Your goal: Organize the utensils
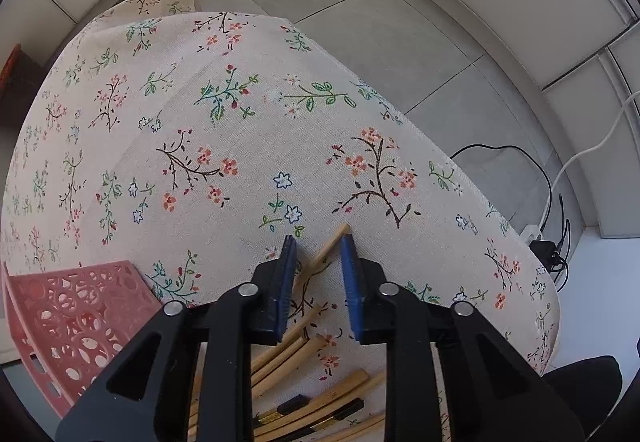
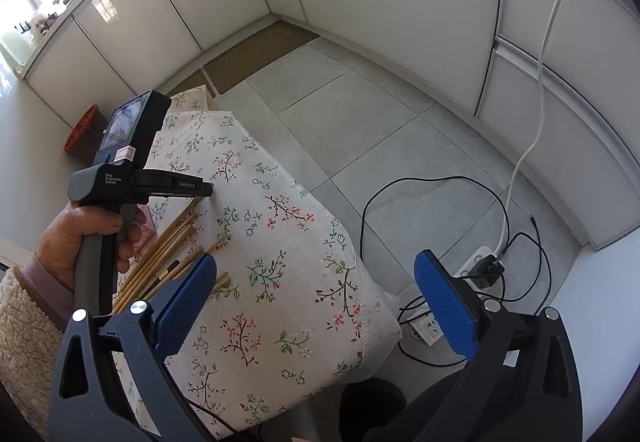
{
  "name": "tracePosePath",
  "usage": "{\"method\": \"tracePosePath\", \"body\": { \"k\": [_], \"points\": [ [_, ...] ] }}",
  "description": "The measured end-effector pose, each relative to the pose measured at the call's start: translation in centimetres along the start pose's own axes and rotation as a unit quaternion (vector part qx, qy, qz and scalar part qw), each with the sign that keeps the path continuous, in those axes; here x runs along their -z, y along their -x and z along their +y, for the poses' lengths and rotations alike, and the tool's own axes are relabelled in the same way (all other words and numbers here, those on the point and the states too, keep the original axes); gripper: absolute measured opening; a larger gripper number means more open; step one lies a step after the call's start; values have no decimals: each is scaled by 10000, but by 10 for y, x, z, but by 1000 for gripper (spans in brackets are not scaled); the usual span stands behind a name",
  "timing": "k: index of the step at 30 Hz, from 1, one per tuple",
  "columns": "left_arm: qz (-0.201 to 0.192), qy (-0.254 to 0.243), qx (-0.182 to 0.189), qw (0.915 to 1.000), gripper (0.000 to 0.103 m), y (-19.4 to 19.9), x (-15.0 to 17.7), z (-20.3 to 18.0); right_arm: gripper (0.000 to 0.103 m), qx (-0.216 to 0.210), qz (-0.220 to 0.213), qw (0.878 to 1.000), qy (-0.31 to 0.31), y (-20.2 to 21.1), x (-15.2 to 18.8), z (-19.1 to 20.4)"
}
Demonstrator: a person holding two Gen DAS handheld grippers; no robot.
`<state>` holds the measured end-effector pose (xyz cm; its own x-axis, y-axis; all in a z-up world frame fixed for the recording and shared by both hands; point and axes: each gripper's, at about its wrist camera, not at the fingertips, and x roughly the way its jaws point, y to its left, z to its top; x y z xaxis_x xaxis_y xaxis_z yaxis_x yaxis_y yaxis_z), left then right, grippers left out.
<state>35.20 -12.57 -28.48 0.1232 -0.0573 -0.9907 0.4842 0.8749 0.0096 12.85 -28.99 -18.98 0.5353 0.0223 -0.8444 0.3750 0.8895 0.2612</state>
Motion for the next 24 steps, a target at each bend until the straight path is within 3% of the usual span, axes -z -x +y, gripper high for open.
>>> {"method": "tracePosePath", "body": {
  "k": [4,8,9,16,18,21,24],
  "points": [
    [-240,-94,-64,9996,14,2,9,-3,96,-66,331,9994,-51,-9,3,1],
    [-772,-240,-310,9962,8,18,28,-7,96,-40,591,9982,38,-18,9,12],
    [-908,-228,-278,9952,0,28,35,-7,96,-31,684,9977,-2,-22,10,15],
    [-2117,-177,-132,9771,0,131,107,-1,95,-235,1496,9845,-889,-59,18,37],
    [-2408,-80,-33,9705,0,157,129,6,88,-181,1651,9803,-1067,-69,21,45],
    [-2562,-33,213,9664,0,181,152,16,87,-246,1838,9731,-1367,-75,26,53],
    [-2344,-99,495,9708,1,177,149,14,87,-241,1671,9744,-1485,-63,26,53]
  ]
}}
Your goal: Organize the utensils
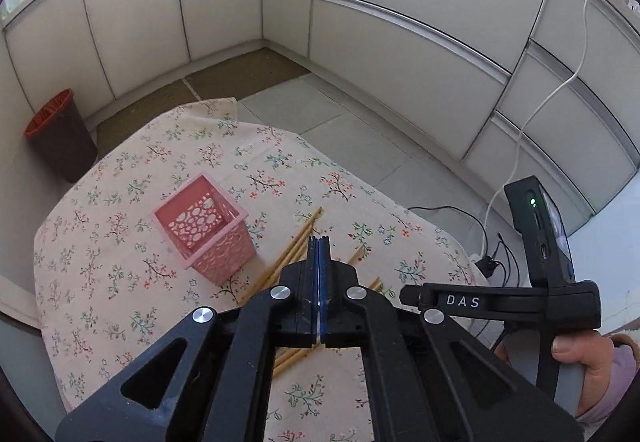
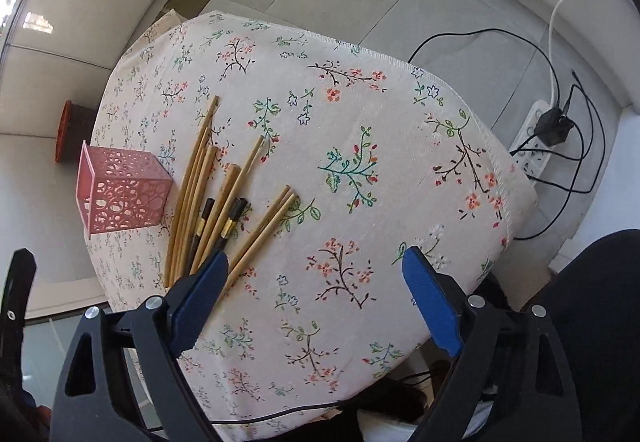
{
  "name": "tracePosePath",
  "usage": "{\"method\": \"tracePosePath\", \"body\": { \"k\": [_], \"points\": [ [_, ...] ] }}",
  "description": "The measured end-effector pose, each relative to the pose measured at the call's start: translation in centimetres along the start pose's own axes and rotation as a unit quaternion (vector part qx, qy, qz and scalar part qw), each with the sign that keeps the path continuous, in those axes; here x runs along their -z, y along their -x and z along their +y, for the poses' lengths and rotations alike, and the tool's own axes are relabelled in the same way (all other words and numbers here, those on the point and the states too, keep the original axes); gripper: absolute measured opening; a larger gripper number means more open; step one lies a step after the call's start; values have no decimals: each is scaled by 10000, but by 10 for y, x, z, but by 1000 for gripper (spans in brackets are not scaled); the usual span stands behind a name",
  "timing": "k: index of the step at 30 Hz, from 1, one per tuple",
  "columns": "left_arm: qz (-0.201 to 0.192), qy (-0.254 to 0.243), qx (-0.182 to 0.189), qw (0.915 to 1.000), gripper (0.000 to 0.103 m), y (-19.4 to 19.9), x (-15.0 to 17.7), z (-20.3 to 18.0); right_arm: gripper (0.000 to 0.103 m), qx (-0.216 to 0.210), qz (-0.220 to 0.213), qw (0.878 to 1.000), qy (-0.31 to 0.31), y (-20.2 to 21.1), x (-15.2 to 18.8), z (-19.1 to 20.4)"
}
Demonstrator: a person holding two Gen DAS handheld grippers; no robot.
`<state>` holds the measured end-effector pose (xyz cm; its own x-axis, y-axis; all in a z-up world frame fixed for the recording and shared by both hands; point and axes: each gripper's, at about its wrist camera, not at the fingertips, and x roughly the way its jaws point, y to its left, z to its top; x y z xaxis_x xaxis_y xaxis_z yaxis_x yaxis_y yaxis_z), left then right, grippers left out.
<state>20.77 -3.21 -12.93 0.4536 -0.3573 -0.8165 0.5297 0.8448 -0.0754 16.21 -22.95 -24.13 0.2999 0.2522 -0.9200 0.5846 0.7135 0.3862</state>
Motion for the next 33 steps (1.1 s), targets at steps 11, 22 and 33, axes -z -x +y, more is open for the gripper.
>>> {"method": "tracePosePath", "body": {
  "k": [11,22,33],
  "points": [
    [1465,137,-593,9873,63,-162,-44,-2,87,704,-1016,9901,672,23,-29,-27],
    [2092,-401,-596,9752,30,-209,-52,-1,87,238,-429,9971,578,-7,-43,-31],
    [2095,-903,-605,9718,8,-225,-44,-11,87,285,-289,9977,535,-13,-41,-32]
  ]
}}
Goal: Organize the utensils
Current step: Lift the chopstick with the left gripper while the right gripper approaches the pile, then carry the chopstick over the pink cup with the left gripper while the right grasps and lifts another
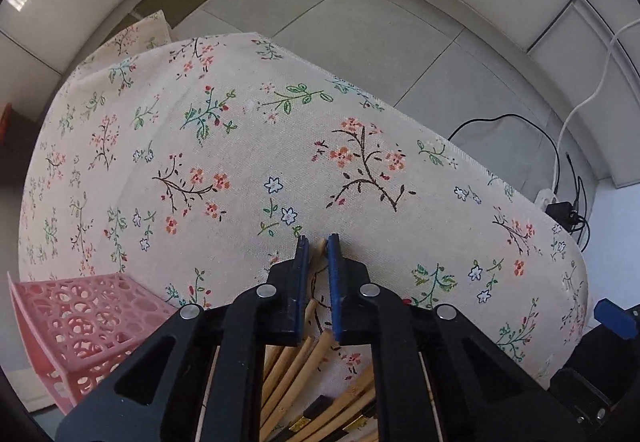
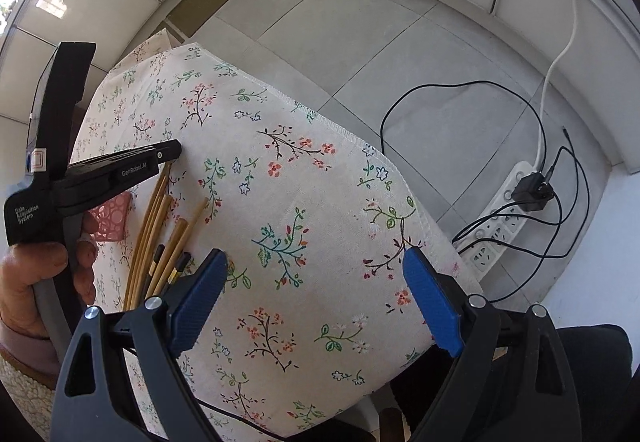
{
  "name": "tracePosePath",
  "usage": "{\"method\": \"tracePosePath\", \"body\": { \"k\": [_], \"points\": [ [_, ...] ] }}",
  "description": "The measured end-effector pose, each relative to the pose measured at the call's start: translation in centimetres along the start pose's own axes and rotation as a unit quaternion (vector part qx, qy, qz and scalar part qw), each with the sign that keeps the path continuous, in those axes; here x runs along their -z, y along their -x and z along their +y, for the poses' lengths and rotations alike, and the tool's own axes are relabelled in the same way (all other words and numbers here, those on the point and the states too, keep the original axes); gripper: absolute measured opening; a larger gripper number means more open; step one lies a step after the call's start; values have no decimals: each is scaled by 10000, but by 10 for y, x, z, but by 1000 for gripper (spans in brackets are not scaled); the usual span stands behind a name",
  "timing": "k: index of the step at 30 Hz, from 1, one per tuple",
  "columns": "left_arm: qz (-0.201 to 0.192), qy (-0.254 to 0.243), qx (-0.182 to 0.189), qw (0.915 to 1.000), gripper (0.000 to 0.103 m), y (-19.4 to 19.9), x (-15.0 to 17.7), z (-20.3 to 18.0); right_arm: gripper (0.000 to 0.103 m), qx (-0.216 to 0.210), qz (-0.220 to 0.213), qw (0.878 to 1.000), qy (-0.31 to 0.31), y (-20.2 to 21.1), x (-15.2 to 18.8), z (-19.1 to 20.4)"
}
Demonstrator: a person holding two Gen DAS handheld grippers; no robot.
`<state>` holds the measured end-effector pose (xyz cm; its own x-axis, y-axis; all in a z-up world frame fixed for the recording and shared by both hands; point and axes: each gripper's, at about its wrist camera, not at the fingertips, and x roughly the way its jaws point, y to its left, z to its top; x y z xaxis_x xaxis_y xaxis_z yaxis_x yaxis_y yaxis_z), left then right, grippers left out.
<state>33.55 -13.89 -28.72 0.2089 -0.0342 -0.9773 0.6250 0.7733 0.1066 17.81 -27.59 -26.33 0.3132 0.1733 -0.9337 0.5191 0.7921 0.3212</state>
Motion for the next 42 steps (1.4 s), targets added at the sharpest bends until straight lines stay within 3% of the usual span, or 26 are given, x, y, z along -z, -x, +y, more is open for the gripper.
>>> {"method": "tracePosePath", "body": {
  "k": [3,8,11,17,22,23,30,36,42],
  "points": [
    [-437,25,-219,9988,8,16,19,-7,87,14,54,10000,-50,-1,2,-1],
    [-1593,492,11,9860,8,107,88,5,87,71,11,9999,102,3,12,11],
    [-2225,1072,182,9688,8,168,143,25,87,74,169,9997,156,-3,21,26],
    [-3266,1968,235,9242,6,247,233,59,86,211,467,9987,-70,-23,28,58],
    [-3904,2127,377,8950,4,282,275,60,60,502,597,9953,-579,-38,19,62],
    [-4010,2138,422,8898,4,286,281,60,53,483,682,9939,-718,-42,18,61],
    [-4500,2102,641,8655,4,307,316,68,46,637,610,9927,-821,-50,17,77],
    [-4674,2113,715,8554,4,312,333,72,46,808,460,9925,-793,-57,14,91],
    [-4705,2211,791,8506,4,310,338,78,46,1064,363,9911,-707,-60,10,111]
  ]
}}
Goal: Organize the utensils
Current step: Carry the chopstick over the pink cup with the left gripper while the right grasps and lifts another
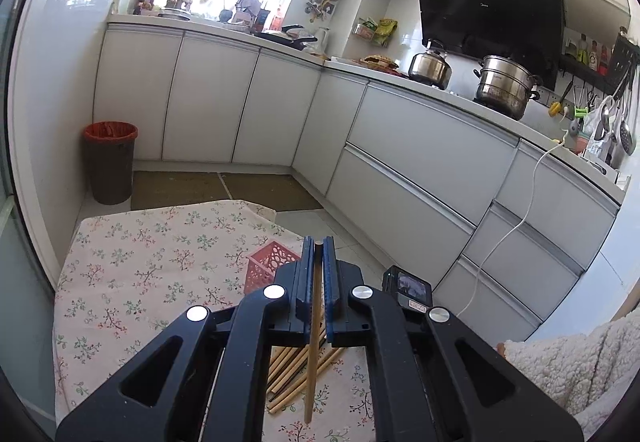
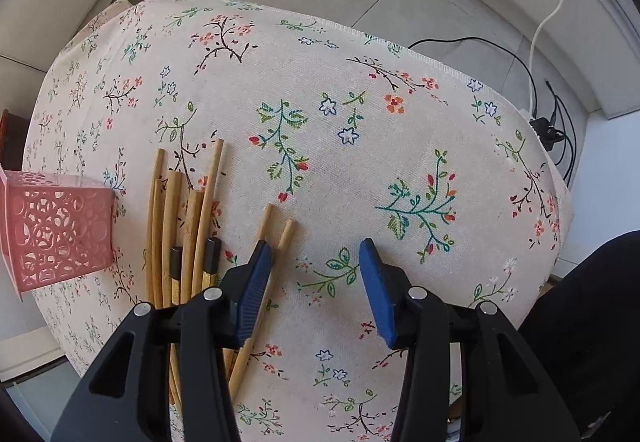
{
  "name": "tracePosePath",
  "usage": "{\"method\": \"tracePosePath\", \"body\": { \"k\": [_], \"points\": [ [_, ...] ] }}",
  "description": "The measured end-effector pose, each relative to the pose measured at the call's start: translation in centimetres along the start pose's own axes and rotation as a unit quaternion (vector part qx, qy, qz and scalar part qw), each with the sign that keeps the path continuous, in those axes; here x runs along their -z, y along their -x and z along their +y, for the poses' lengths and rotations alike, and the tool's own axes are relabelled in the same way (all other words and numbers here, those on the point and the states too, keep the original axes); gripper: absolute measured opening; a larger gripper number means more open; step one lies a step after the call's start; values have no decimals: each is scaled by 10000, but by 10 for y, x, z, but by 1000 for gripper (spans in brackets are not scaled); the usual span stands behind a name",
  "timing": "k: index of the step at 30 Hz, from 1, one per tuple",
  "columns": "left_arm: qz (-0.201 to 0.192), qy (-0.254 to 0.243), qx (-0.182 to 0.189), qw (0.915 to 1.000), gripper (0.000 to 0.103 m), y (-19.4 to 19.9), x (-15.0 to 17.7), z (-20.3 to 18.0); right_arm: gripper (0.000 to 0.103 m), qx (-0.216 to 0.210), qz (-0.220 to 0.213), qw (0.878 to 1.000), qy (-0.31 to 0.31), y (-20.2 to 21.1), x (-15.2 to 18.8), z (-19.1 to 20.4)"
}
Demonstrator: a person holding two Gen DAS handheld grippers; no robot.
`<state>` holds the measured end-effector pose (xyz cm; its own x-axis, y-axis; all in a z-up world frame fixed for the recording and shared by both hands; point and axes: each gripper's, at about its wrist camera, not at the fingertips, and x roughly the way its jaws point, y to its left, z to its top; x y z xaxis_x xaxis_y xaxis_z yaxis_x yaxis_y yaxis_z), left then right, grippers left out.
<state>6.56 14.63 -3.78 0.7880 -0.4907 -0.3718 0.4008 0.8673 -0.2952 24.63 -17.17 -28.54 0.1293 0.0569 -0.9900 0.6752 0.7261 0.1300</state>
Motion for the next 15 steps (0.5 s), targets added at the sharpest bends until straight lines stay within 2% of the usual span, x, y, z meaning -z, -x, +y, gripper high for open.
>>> {"method": "tracePosePath", "body": {
  "k": [2,5,8,10,11,14,15],
  "points": [
    [-25,41,-14,10000,4,2,0,2,46,-128,93,9999,-22,0,2,3],
    [-32,94,-32,9999,4,2,0,4,44,-20,33,10000,62,-2,4,1],
    [-20,77,-74,9999,4,1,0,2,41,270,-251,9989,283,-2,13,9],
    [-36,84,-119,9999,4,2,-1,2,27,291,-501,9965,598,1,20,17],
    [-43,101,-142,9998,4,2,-1,2,13,210,-519,9962,671,1,22,18],
    [-33,153,-227,9996,4,3,-3,3,5,-30,-521,9956,774,2,26,15],
    [-30,168,-260,9995,4,3,-4,2,6,-116,-545,9951,815,4,27,12]
  ]
}}
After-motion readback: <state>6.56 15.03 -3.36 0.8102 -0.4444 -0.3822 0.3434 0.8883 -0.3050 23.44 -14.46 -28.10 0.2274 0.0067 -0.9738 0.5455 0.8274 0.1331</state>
